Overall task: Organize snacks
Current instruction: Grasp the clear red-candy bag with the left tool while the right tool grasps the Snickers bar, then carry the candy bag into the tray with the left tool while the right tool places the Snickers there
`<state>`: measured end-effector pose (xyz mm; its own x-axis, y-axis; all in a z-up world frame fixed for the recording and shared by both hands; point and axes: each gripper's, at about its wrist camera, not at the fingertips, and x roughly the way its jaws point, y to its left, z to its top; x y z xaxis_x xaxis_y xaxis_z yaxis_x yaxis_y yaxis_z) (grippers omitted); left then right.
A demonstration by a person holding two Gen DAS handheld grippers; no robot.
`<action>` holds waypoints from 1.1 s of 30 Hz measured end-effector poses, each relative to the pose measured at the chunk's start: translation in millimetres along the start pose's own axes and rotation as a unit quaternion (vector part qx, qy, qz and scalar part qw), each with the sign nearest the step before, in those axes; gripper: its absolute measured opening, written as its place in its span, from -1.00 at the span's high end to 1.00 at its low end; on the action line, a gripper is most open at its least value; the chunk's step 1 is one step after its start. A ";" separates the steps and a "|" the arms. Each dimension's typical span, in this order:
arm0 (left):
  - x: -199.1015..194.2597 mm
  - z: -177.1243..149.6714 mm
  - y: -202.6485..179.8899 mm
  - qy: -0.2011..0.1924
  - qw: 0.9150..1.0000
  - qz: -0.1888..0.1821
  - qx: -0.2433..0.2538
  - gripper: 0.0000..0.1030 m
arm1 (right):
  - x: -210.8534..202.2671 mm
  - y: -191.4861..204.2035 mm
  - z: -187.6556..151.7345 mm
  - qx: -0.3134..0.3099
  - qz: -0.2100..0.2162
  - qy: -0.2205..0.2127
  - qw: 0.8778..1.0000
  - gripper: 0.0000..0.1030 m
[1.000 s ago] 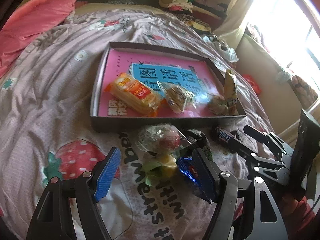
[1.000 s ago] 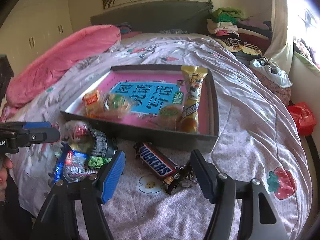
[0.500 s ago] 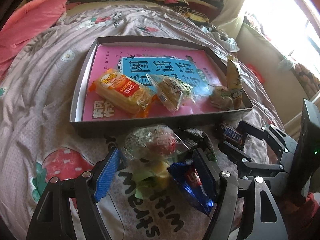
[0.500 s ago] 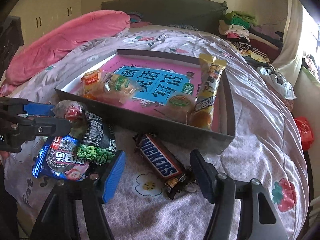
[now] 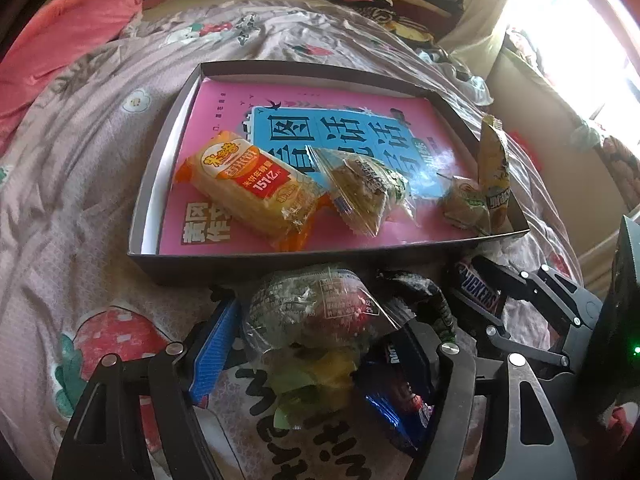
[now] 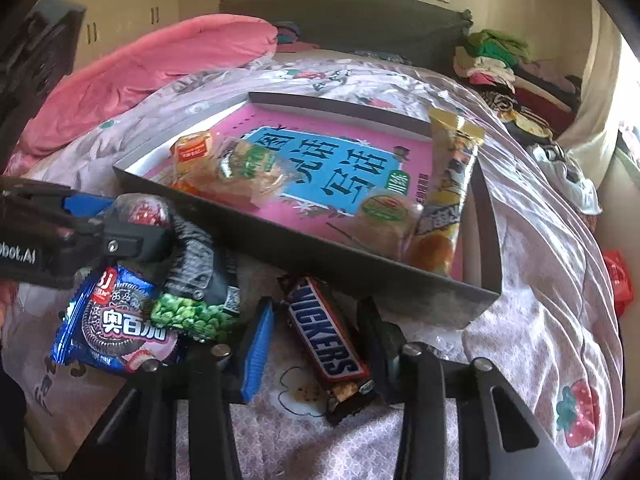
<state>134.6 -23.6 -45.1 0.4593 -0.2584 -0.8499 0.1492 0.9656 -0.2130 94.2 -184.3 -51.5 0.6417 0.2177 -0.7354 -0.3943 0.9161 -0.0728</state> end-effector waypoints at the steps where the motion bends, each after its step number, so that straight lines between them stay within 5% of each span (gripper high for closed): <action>1: 0.2 -0.5 -0.6 0.000 1.000 0.001 0.002 -0.43 | -1.0 -1.0 0.1 0.004 0.006 -0.001 1.000 0.32; 12: -3.5 -2.9 4.5 -0.009 1.000 -0.011 -0.004 -0.15 | -31.1 -23.3 4.8 0.082 0.118 -0.052 0.988 0.44; 22: -36.7 3.9 3.8 -0.049 0.998 -0.040 -0.013 -0.14 | -45.7 -37.0 7.0 0.114 0.128 -0.084 0.982 0.44; 33: -53.3 19.4 9.2 -0.076 0.997 -0.023 -0.016 -0.14 | -65.5 -56.0 16.5 0.144 0.119 -0.134 0.973 0.44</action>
<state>128.4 -1.6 7.6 0.5808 -0.3011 -0.7563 0.1460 0.9526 -0.2671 85.1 -244.3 11.9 0.7190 0.4796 -0.5030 -0.3769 0.8771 0.2976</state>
